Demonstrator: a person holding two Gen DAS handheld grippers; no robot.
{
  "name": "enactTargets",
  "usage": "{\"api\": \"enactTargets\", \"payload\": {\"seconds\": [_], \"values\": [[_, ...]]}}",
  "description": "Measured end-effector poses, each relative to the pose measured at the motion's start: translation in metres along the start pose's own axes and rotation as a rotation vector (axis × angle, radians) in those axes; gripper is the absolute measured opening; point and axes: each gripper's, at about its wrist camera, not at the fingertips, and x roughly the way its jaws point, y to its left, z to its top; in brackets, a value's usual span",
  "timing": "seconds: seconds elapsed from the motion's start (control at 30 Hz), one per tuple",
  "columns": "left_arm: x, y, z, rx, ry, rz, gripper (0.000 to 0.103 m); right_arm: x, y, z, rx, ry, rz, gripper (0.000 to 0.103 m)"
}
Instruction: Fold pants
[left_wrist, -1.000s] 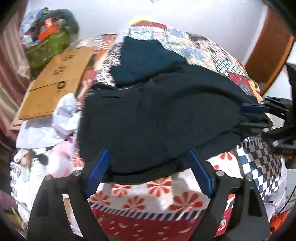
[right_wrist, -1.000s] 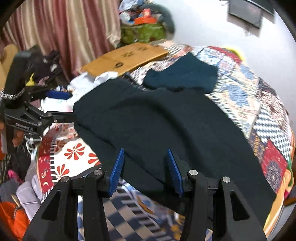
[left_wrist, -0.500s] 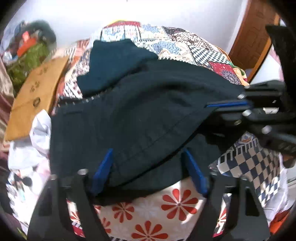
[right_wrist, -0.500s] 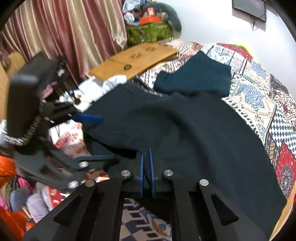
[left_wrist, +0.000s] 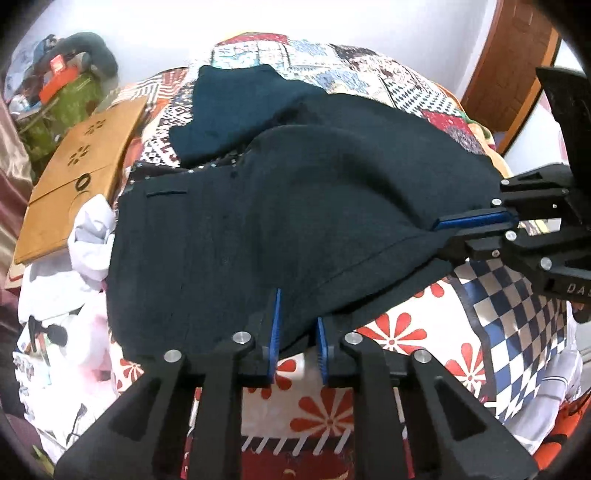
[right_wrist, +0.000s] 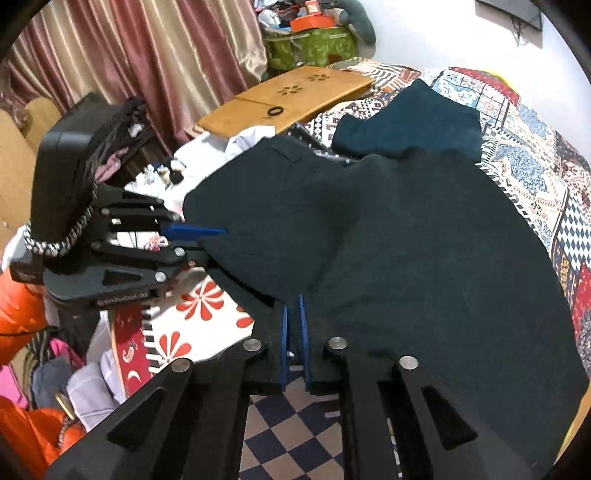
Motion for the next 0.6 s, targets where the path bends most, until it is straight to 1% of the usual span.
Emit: {"api": "enactTargets", "payload": {"seconds": [0.03,0.07,0.1,0.13,0.17,0.2,0.23,0.27,0.3,0.33,0.4,0.47,0.53,0.6], "values": [[-0.003,0.002,0.0,-0.011,0.004,-0.002,0.026,-0.003,0.0,0.0,0.003,-0.004,-0.006,0.01],[-0.006,0.005,0.0,-0.023,0.009,-0.003,0.035,-0.005,0.0,0.001,0.004,-0.001,-0.009,0.011],[-0.012,0.009,-0.001,-0.038,0.009,-0.005,0.047,-0.008,0.0,0.001,0.003,0.004,-0.01,0.014],[-0.017,0.013,-0.003,-0.048,0.004,-0.003,0.053,-0.012,-0.001,0.001,0.001,0.008,-0.004,0.025],[-0.024,0.017,-0.004,-0.05,-0.006,0.006,0.064,-0.016,-0.001,0.001,0.0,0.009,0.0,0.033],[-0.034,0.022,-0.004,-0.048,-0.029,0.036,0.074,-0.021,-0.002,0.0,-0.001,0.005,-0.006,0.048],[-0.041,0.026,-0.004,-0.048,-0.052,0.067,0.079,-0.027,-0.003,-0.002,-0.002,-0.018,-0.021,0.053],[-0.048,0.031,-0.003,-0.053,-0.076,0.1,0.088,-0.031,-0.004,-0.004,-0.003,-0.037,-0.033,0.053],[-0.055,0.039,-0.002,-0.071,-0.099,0.13,0.092,-0.035,-0.008,-0.005,0.002,-0.05,-0.048,0.053],[-0.06,0.047,0.0,-0.096,-0.112,0.14,0.092,-0.039,-0.011,-0.006,0.014,-0.056,-0.056,0.053],[-0.061,0.069,0.001,-0.166,-0.111,0.137,0.092,-0.046,-0.019,-0.008,0.046,-0.078,-0.071,0.053],[-0.053,0.088,0.003,-0.238,-0.091,0.141,0.092,-0.056,-0.029,-0.008,0.083,-0.112,-0.105,0.053],[-0.038,0.106,0.001,-0.299,-0.061,0.15,0.092,-0.064,-0.041,-0.009,0.112,-0.138,-0.162,0.053],[-0.017,0.119,-0.005,-0.351,-0.005,0.145,0.092,-0.067,-0.05,-0.012,0.134,-0.148,-0.222,0.053]]}}
